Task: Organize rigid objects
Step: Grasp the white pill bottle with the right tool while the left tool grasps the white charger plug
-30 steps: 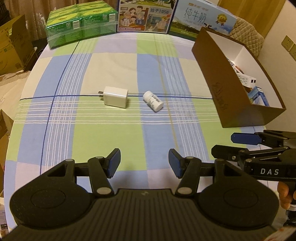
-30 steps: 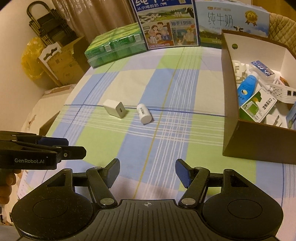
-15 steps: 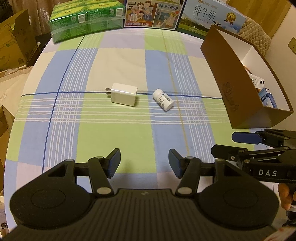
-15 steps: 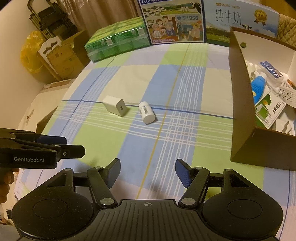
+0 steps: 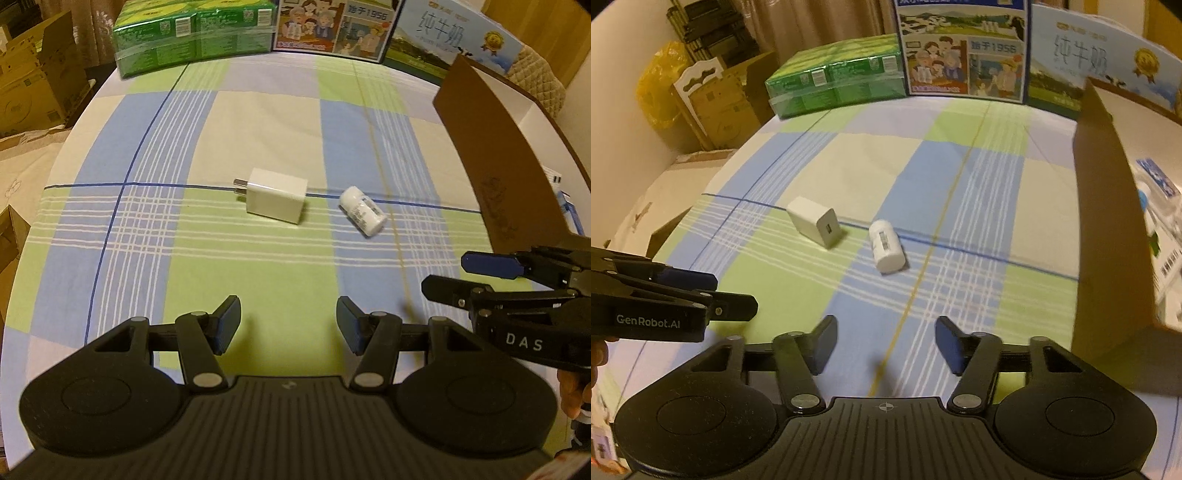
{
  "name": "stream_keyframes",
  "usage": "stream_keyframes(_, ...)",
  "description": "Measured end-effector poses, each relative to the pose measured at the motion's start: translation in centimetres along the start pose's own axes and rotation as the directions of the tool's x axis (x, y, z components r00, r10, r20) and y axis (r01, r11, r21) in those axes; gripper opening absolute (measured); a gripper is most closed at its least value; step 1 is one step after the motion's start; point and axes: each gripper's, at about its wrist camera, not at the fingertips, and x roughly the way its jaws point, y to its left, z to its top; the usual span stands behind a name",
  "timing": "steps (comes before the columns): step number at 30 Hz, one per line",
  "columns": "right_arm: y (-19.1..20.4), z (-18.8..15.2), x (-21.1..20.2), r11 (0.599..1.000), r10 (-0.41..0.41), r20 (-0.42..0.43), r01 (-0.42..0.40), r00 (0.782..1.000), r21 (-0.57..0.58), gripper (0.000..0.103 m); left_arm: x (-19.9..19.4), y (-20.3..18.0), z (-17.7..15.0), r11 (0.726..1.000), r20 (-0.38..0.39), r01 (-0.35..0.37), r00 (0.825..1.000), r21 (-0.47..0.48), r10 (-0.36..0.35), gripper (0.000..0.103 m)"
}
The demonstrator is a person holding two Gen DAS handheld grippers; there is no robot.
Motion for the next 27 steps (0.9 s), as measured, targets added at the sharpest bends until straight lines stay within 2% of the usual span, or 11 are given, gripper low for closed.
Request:
stream_keyframes(7, -0.1, 1.7, 2.8, 0.999, 0.000, 0.013, 0.000, 1.000, -0.044, 0.043, 1.7, 0.5, 1.1, 1.000, -0.002, 0.002, 1.000, -0.019, -0.002, 0.053)
stream_keyframes(16, 0.5, 3.5, 6.3, 0.995, -0.012, 0.009, 0.012, 1.000, -0.098, 0.041, 3.3, 1.0, 2.5, 1.000, -0.002, 0.004, 1.000, -0.021, -0.004, 0.053)
stream_keyframes(24, 0.0, 4.2, 8.7, 0.993, -0.033, -0.002, 0.032, 0.999, -0.114, 0.041, 4.7, 1.2, 3.8, 1.000, 0.028, 0.007, 1.000, 0.005, -0.007, 0.053)
stream_keyframes(26, -0.1, 4.2, 9.0, 0.992, -0.034, -0.005, 0.033, 0.999, -0.119, 0.034, 4.9, 1.2, 4.1, 1.000, 0.043, 0.011, 0.999, 0.012, -0.011, 0.053)
stream_keyframes(27, -0.2, 4.2, 9.1, 0.992, -0.032, -0.009, 0.031, 0.999, -0.119, 0.025, 4.9, 1.2, 4.2, 1.000, 0.049, 0.014, 0.999, 0.014, -0.014, 0.053)
